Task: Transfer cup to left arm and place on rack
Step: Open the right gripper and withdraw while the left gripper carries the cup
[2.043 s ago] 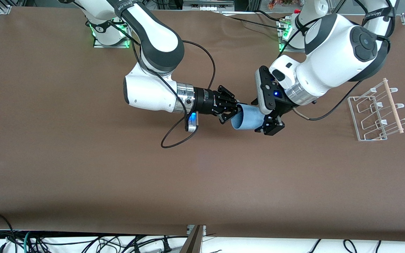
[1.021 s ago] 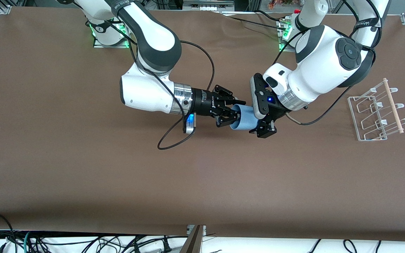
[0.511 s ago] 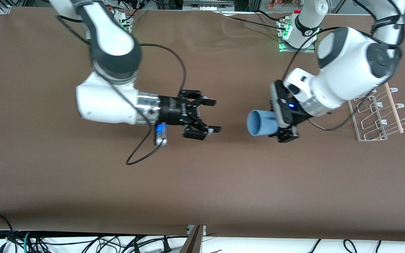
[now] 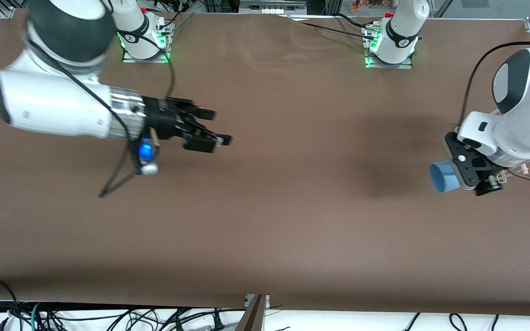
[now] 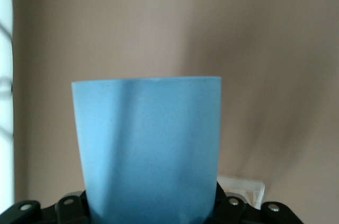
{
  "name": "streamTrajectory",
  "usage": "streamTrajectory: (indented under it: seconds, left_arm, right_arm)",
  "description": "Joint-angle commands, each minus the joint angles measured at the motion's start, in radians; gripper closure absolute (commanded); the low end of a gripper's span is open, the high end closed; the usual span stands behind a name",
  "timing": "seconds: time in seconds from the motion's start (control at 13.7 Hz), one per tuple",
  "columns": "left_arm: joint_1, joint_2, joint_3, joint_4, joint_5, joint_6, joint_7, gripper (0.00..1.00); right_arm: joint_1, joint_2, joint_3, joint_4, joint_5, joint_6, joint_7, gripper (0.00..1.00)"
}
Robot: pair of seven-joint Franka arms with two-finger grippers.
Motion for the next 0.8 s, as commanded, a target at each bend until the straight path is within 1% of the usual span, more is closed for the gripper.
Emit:
streamTrajectory:
  seconds: [0.0,0.07,0.15,0.22,0.29,0.44,0.51,0.58,0.66,0.73]
  left_arm:
    - [0.017,-0.006,-0.001,-0.027,0.260,-0.035,-0.014,1.00]
    - [0.019,-0.006,-0.001,-0.045,0.380,-0.035,-0.014,1.00]
    - [0.026,-0.003,-0.001,-0.065,0.466,-0.035,-0.018,1.00]
    - [0.049,0.000,0.000,-0.085,0.520,-0.034,-0.020,1.00]
    - [0.061,0.010,0.002,-0.125,0.603,-0.032,-0.017,1.00]
    - [0.063,0.023,0.002,-0.249,0.829,-0.020,-0.034,1.00]
    - [0.066,0.032,0.002,-0.280,0.920,-0.019,-0.084,1.00]
    - [0.072,0.040,0.002,-0.301,0.995,0.001,-0.115,1.00]
    - [0.091,0.058,0.005,-0.309,1.063,0.033,-0.121,1.00]
    - [0.097,0.084,0.006,-0.314,1.121,0.050,-0.126,1.00]
  right_arm:
    - [0.002,-0.173,-0.100,-0.197,-0.100,-0.063,-0.229,0.01]
    - [0.001,-0.205,-0.106,-0.222,-0.184,-0.079,-0.305,0.00]
    - [0.002,-0.228,-0.122,-0.239,-0.284,-0.108,-0.412,0.01]
    - [0.002,-0.248,-0.123,-0.257,-0.383,-0.113,-0.513,0.01]
    - [0.001,-0.265,-0.125,-0.282,-0.474,-0.113,-0.591,0.01]
    - [-0.014,-0.297,-0.123,-0.326,-0.618,-0.104,-0.737,0.00]
    - [-0.030,-0.299,-0.117,-0.326,-0.687,-0.104,-0.797,0.01]
    - [-0.051,-0.290,-0.113,-0.320,-0.723,-0.089,-0.854,0.00]
    - [-0.086,-0.277,-0.093,-0.314,-0.763,-0.066,-0.891,0.00]
    - [-0.149,-0.261,-0.021,-0.291,-0.828,-0.058,-0.908,0.00]
